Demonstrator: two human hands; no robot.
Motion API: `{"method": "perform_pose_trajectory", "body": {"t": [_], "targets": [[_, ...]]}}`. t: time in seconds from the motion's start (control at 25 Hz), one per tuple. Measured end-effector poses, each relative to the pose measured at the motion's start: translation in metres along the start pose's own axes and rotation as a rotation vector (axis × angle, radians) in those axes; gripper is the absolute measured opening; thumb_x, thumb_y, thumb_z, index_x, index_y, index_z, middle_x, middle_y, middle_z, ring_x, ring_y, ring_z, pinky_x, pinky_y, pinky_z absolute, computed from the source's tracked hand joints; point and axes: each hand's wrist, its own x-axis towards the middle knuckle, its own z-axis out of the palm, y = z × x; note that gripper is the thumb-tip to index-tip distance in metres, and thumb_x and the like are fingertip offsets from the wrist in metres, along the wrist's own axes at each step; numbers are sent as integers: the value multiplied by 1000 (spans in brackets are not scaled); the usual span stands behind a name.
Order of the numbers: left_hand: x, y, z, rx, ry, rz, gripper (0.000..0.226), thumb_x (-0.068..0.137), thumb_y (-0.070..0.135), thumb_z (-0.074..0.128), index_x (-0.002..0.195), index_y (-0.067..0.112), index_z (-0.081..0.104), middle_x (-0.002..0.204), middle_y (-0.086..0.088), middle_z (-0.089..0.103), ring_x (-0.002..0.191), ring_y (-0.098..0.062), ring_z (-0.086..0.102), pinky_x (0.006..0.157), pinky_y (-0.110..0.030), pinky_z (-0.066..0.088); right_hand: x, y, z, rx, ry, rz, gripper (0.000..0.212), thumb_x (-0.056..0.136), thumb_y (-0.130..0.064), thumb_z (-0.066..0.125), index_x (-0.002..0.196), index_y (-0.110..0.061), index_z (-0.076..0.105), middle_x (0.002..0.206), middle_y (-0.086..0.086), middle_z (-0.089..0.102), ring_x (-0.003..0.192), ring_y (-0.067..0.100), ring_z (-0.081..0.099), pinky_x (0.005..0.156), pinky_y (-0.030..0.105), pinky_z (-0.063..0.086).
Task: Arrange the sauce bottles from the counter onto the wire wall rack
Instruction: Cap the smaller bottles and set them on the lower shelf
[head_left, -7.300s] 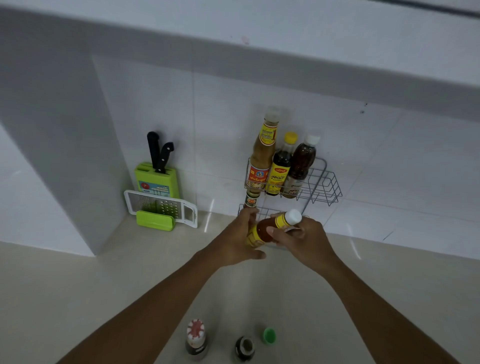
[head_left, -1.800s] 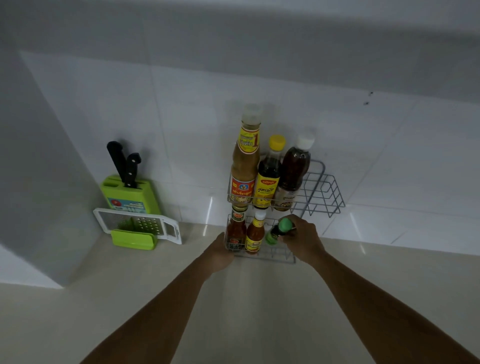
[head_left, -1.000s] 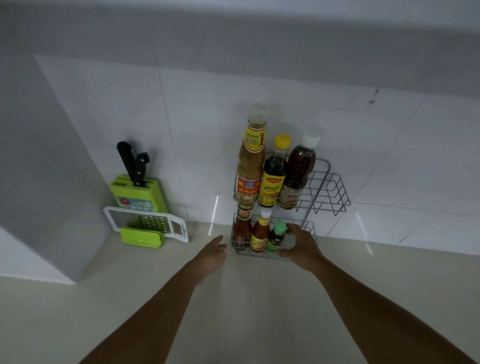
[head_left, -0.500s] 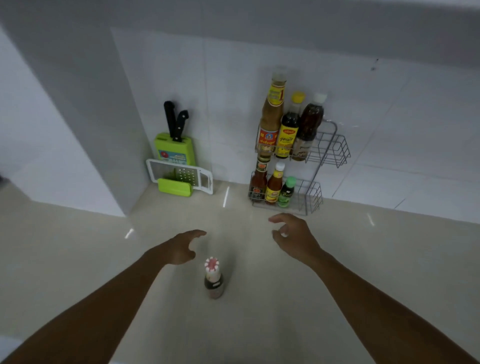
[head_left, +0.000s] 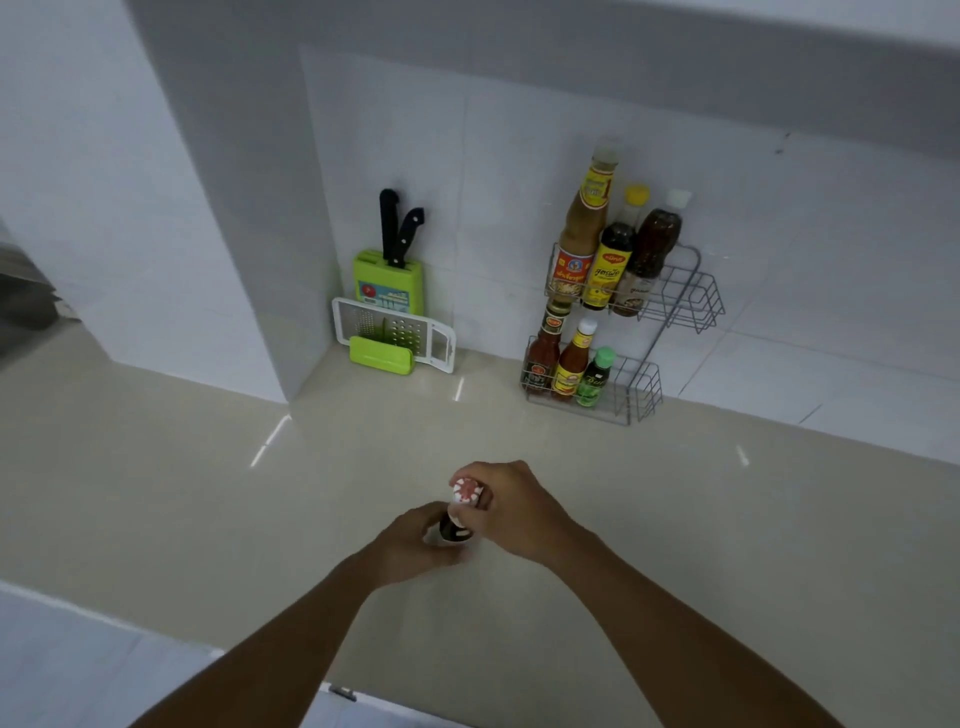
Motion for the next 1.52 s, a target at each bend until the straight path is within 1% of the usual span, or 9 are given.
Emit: {"method": "perform_pose_trajectory", "body": {"t": [0.12,0.24,0.36,0.48,0.6,0.76,1.04,1.32,1.52], "targets": [[-5,20,10,-98,137,53,40,69,46,81,102,34,60,93,10,69,82,-3,63,77,-25,53,-5,-8,-17,196,208,83,25,73,-34,79,95,-22,78,84,-5,79,76,10,75,75,39,63],[-11,53,-3,-132,166,175,29,69,21,79,90,27,61,72,6,61,60,-9,56,58,-28,47,-8,-24,-54,294,173,105,26,79,-41,80,89,-18,73,75,5,78,63,19,76,65,42,64],[-18,95,-24,-177,-6,210,29,65,4,68,74,32,64,60,-2,57,50,-21,54,49,-31,45,-8,-28,-96,-359,177,-184,46,90,-65,48,78,-22,57,67,0,62,59,16,57,52,35,49],[-22,133,-34,-96,-121,241,29,65,4,66,70,32,63,54,3,60,47,-20,56,51,-28,48,-10,-29,-116,-602,350,-389,44,97,-46,32,63,-20,44,54,-4,46,48,18,40,46,28,31],[-20,156,-29,89,60,261,22,66,21,73,77,34,60,60,7,60,55,-18,60,51,-25,46,-13,-30,-118,-567,490,-177,41,89,-41,25,58,-21,43,53,-3,41,51,19,39,47,25,19],[-10,177,-13,786,535,268,38,67,48,64,100,30,56,83,2,71,77,-27,68,67,-31,52,-14,-18,-125,-254,459,363,49,92,-44,23,69,-15,55,73,8,58,72,27,55,57,29,37],[-2,206,-17,-53,-164,178,20,65,11,72,78,24,63,64,-5,66,50,-18,60,55,-33,54,-31,-18,-170,-453,449,-40,54,99,-49,30,53,-23,41,49,-4,41,51,13,42,48,27,24],[26,215,20,750,474,360,45,68,48,67,110,34,56,94,5,72,84,-22,69,70,-29,51,-34,14,-163,-276,606,411,47,90,-42,23,62,-17,50,63,4,52,65,22,50,52,29,30],[49,223,39,182,208,276,44,62,37,76,101,31,58,90,5,69,76,-15,68,65,-30,59,-37,30,-188,191,442,192,34,97,-52,55,81,-23,55,64,-5,57,52,3,52,51,22,39]]}}
